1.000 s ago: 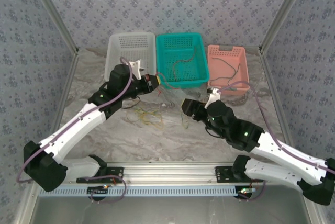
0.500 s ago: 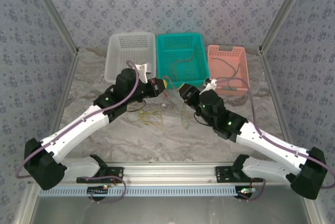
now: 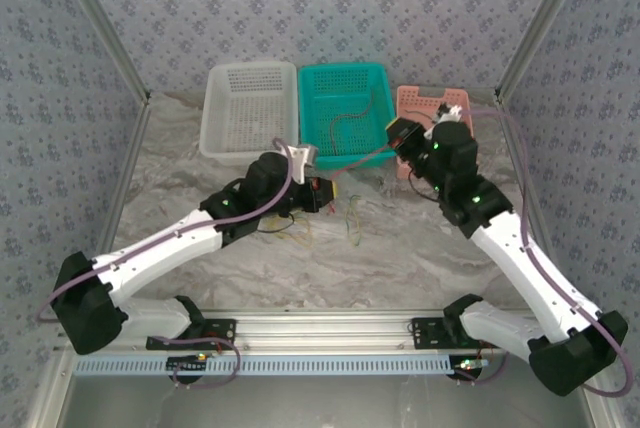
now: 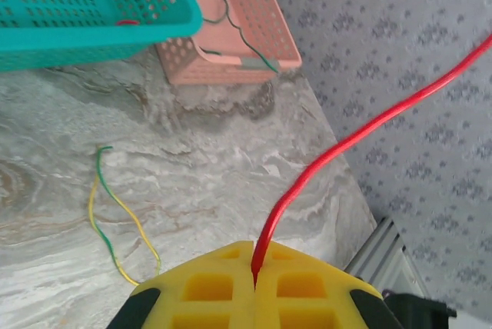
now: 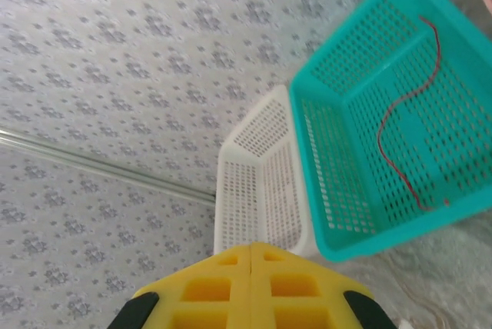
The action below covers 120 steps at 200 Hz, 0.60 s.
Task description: Untangle the cables
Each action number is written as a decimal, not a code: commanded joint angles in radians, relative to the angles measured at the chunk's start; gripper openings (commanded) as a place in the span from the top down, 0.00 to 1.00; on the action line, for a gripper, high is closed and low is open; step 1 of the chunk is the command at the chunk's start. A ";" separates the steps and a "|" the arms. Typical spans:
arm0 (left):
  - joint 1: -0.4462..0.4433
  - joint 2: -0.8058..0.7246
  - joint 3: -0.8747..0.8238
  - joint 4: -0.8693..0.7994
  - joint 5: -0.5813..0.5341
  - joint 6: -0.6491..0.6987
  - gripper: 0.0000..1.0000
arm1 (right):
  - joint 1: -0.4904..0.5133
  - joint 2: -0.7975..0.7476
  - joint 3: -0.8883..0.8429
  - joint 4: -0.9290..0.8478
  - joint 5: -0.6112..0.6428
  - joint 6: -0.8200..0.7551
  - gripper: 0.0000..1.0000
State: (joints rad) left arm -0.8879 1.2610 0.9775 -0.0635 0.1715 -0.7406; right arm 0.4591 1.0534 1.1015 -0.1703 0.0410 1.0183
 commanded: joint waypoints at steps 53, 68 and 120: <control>-0.161 0.163 0.084 -0.017 -0.002 0.119 1.00 | -0.134 0.165 0.279 -0.243 -0.270 -0.198 1.00; -0.155 0.159 0.091 -0.026 -0.056 0.104 1.00 | -0.138 0.122 0.264 -0.315 -0.219 -0.207 1.00; -0.100 0.105 0.089 0.023 -0.143 0.036 1.00 | -0.004 -0.276 -0.157 -0.321 -0.042 0.081 0.38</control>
State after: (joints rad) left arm -1.0077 1.4086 1.0321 -0.0780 0.0879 -0.6758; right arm 0.3630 0.9512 1.1091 -0.4515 -0.1146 0.9329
